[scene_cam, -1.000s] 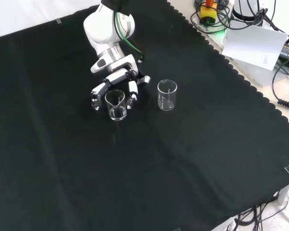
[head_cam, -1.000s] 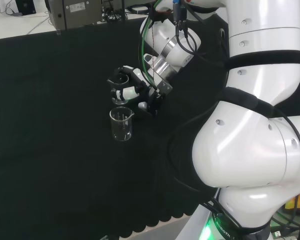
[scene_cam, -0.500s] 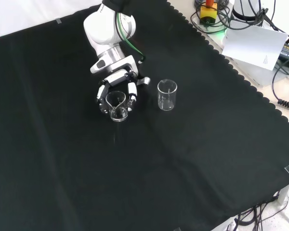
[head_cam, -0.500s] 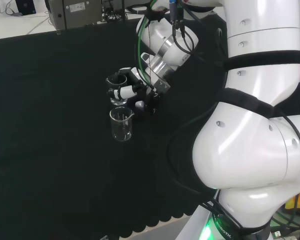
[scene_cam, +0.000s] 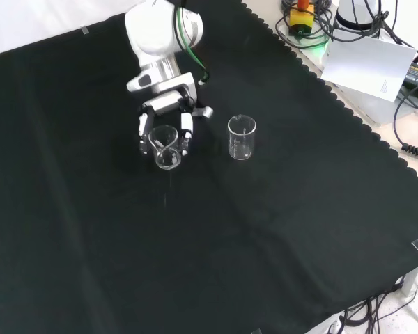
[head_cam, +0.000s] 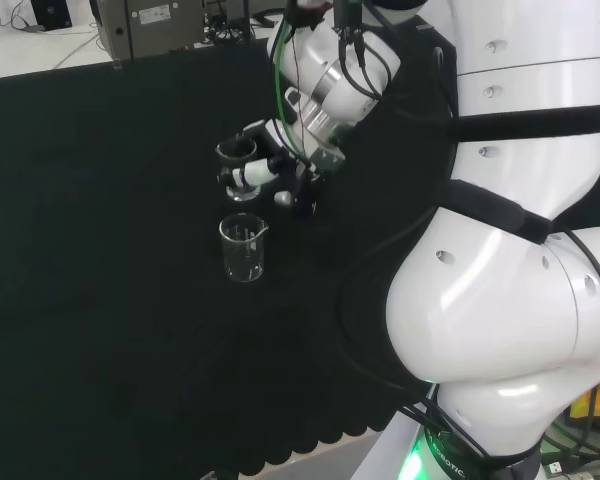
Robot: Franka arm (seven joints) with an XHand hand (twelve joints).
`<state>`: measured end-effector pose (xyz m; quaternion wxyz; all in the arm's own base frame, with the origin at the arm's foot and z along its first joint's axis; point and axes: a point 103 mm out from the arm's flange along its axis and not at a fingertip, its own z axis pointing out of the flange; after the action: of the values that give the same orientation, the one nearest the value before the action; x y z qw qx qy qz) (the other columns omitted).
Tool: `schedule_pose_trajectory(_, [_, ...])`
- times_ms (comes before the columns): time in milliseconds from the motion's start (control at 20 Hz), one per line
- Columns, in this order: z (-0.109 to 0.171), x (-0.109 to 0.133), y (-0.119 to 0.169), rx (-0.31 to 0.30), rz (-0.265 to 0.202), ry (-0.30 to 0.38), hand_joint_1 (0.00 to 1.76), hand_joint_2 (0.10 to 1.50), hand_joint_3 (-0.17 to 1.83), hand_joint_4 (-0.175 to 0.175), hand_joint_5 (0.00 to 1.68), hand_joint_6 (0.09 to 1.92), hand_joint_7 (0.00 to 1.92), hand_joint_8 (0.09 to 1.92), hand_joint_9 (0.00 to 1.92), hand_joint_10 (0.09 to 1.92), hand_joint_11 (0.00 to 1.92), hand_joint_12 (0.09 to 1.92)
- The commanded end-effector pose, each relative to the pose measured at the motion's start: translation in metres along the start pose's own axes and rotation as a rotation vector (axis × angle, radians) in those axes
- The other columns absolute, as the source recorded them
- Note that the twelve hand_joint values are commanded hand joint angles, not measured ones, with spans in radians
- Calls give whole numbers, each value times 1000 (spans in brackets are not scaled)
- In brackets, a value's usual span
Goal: Pick up the beaker on the right.
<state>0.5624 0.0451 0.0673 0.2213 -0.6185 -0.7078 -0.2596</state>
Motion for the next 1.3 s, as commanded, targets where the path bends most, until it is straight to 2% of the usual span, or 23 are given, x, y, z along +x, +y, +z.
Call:
schedule_pose_trajectory(50, [-49, 3, 9, 54, -101, -69, 1307, 825, 266, -133, 1376, 336, 1455, 224, 1582, 87, 1482, 585])
schedule_pose_trajectory(150, [-60, 2, 10, 100, -107, -85, 1309, 858, 209, -166, 1364, 349, 1426, 273, 1611, 87, 1481, 570])
schedule_pose_trajectory(250, [-71, 0, 8, 157, -109, -104, 1306, 848, 254, -174, 1316, 452, 1368, 401, 1640, 87, 1487, 547])
schedule_pose_trajectory(350, [-80, -2, 4, 203, -106, -121, 1304, 797, 379, -175, 1275, 557, 1319, 530, 1660, 87, 1487, 536])
schedule_pose_trajectory(450, [-91, -3, -2, 225, -109, -140, 1302, 741, 509, -175, 1241, 656, 1285, 632, 1673, 87, 1483, 534])
schedule_pose_trajectory(700, [-118, -4, -28, 249, -119, -171, 1302, 676, 649, -175, 1220, 741, 1265, 723, 1700, 87, 1481, 540])
schedule_pose_trajectory(800, [-127, -4, -41, 245, -118, -183, 1209, 656, 700, -57, 1226, 770, 1384, 710, 1710, 87, 1487, 543])
schedule_pose_trajectory(850, [-131, -3, -48, 245, -119, -186, 1183, 650, 714, -18, 1225, 782, 1421, 697, 1712, 87, 1489, 544])
schedule_pose_trajectory(900, [-134, -2, -54, 243, -118, -192, 1168, 648, 722, 4, 1224, 790, 1442, 689, 1714, 87, 1490, 544])
schedule_pose_trajectory(1000, [-139, 1, -67, 244, -118, -207, 1158, 645, 728, 21, 1224, 795, 1458, 682, 1715, 87, 1490, 544])
schedule_pose_trajectory(1300, [-150, 16, -110, 250, -132, -261, 1155, 636, 744, 29, 1227, 797, 1470, 672, 1717, 87, 1487, 543])
